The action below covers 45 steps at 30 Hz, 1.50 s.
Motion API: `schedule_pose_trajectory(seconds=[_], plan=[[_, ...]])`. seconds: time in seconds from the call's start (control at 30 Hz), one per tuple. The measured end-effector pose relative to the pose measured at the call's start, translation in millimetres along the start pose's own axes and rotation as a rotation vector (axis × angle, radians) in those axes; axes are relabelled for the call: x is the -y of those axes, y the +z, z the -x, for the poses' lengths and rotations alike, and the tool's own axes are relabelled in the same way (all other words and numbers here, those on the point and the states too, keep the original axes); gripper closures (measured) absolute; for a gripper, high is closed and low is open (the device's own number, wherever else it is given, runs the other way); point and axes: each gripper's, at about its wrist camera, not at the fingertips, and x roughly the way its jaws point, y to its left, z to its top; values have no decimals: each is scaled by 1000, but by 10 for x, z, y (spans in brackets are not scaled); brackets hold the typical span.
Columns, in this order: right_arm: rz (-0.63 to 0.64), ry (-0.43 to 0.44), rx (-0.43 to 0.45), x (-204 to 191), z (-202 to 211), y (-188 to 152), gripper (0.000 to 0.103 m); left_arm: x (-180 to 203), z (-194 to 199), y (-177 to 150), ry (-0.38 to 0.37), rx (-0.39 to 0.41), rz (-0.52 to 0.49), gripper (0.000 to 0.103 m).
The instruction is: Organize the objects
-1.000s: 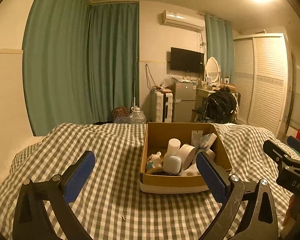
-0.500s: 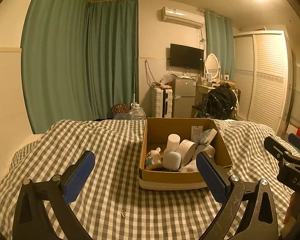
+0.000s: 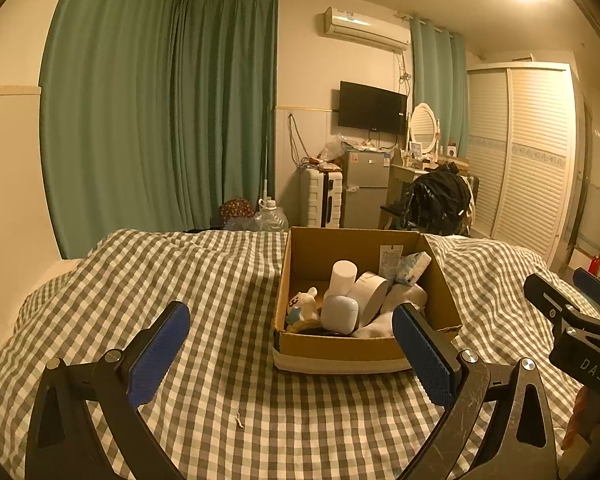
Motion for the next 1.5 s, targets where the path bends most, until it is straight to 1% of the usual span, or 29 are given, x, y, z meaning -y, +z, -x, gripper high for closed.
schedule_pose_trajectory(seconds=[0.67, 0.87, 1.23, 1.5], plan=[[24, -3, -15, -65, -23, -31, 1, 30, 8, -3, 3, 5, -3, 0], [28, -3, -20, -78, -37, -36, 1, 34, -18, -12, 12, -14, -10, 0], [27, -4, -26, -64, -57, -42, 1, 68, 21, -13, 20, 6, -26, 0], [27, -3, -27, -65, -62, -43, 1, 50, 18, -15, 23, 2, -24, 0]])
